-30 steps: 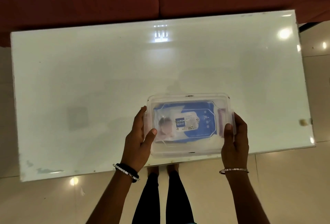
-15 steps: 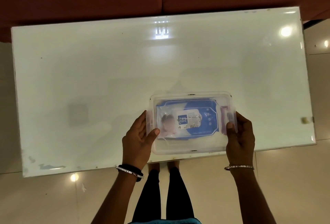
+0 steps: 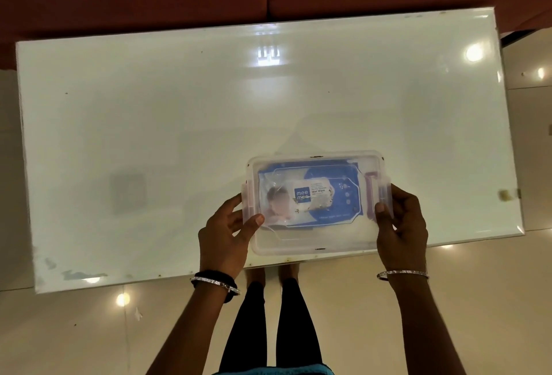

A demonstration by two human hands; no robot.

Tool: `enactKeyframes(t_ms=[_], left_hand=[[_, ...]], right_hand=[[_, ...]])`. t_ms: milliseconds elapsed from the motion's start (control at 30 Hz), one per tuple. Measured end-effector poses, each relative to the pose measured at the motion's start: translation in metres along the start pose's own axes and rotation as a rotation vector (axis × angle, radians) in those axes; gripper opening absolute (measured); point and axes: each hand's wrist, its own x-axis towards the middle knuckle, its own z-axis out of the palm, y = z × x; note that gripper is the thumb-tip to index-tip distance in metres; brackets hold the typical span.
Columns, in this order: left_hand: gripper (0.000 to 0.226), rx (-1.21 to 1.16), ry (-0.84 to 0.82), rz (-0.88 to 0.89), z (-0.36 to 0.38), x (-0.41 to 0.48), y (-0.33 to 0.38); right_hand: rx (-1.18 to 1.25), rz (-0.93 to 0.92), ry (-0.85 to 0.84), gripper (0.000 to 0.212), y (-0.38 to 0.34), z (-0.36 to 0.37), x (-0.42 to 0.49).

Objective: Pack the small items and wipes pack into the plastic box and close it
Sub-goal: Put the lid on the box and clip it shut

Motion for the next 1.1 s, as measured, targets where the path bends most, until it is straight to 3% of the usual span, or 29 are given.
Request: enactKeyframes(t_ms=[133,267,400,500,633,867,1100], left_hand=[[0.055,-0.054,0.013,-0.038,0.001,0.003,-0.003],[0.058,-0.070,-0.037,-0.039,0.002,0.009,-0.012],[0.070,-0.464,-0.326,-0.187,-0.001,0.021,-0.025],[0.047,-0.549,-0.467,-0.220,-0.001,0.024,-0.022],[0.043,-0.546,-0.320,-0.234,0.003,0.025,-0.019],[0.045,-0.010,0.119,0.027,0.021,-0.004,0.001],[0.054,0.242,0.260,0.183,0.030,-0.015,0.003]], right_hand=[[0.051,0.050,-0.026,0.034,-0.001,0.001,0.003],[0.351,0.237,-0.079,0.027,-0.002,-0.002,0.006],[0.556,0.350,-0.200,0.028,0.002,-0.010,0.010],[0.628,0.413,-0.300,0.034,0.010,-0.019,0.019],[0.580,0.432,-0.412,0.049,0.016,-0.029,0.032],[0.602,0.444,-0.538,0.048,0.021,-0.026,0.038],[0.583,0.459,-0.539,0.041,0.019,-0.023,0.037]])
